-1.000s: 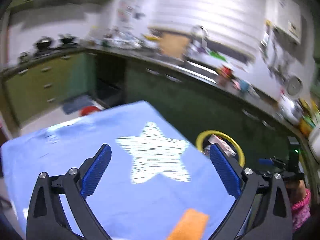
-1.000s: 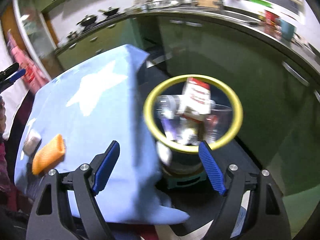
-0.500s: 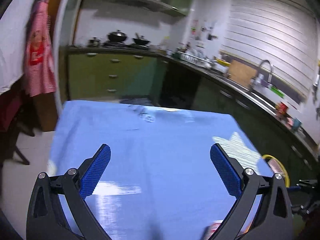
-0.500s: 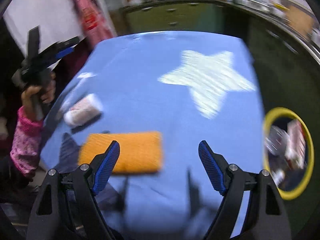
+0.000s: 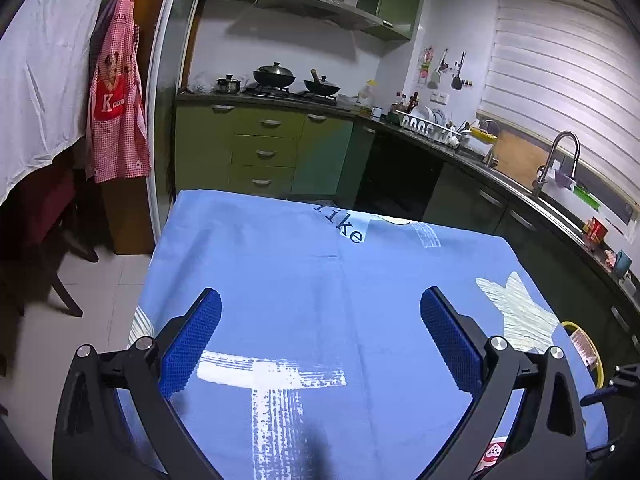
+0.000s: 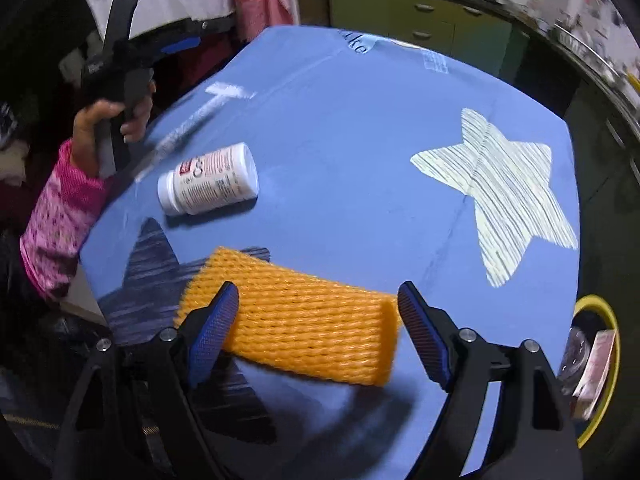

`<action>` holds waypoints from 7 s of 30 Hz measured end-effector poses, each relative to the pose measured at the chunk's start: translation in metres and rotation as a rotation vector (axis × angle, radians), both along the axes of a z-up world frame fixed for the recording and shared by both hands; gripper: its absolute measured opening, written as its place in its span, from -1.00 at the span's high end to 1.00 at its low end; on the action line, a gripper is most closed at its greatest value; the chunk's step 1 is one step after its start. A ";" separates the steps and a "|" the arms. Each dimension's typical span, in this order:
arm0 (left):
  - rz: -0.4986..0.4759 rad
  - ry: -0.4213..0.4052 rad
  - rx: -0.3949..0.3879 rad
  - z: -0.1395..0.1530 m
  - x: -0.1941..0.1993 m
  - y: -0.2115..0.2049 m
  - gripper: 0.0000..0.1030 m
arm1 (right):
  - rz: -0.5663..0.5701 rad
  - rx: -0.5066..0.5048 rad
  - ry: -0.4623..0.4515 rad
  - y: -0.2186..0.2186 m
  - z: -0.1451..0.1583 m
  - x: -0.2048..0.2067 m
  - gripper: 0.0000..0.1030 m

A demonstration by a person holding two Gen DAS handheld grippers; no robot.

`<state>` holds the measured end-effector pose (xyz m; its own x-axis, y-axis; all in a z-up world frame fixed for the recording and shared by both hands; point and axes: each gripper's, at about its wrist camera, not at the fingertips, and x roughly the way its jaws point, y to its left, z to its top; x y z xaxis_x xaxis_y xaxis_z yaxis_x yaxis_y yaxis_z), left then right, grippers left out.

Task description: Collect trash

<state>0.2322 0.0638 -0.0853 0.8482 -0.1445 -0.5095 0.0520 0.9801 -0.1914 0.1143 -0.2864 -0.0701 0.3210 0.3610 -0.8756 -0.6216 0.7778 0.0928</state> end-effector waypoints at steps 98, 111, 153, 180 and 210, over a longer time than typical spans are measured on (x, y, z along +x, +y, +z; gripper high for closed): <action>-0.562 0.235 0.322 -0.018 -0.080 -0.164 -0.91 | -1.029 0.238 -0.079 -0.241 0.029 -0.050 -0.21; -0.594 0.338 0.374 -0.050 -0.068 -0.174 -0.71 | -1.000 0.233 -0.051 -0.235 0.019 -0.045 -0.22; -1.209 0.377 0.394 -0.006 0.026 -0.604 0.10 | -1.278 0.387 -0.067 -0.386 -0.023 -0.132 -0.24; -1.105 0.348 0.395 -0.015 0.018 -0.570 -0.76 | -1.173 0.363 -0.099 -0.345 -0.010 -0.131 -0.35; -0.118 -0.004 0.110 0.104 -0.219 -0.105 -0.91 | -0.860 0.031 -0.535 -0.145 0.107 -0.186 -0.88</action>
<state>0.0128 -0.0416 0.0189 0.8308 -0.1866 -0.5243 0.1682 0.9822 -0.0830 -0.0717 -0.4312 0.0367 0.8301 -0.1571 -0.5351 0.1822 0.9832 -0.0061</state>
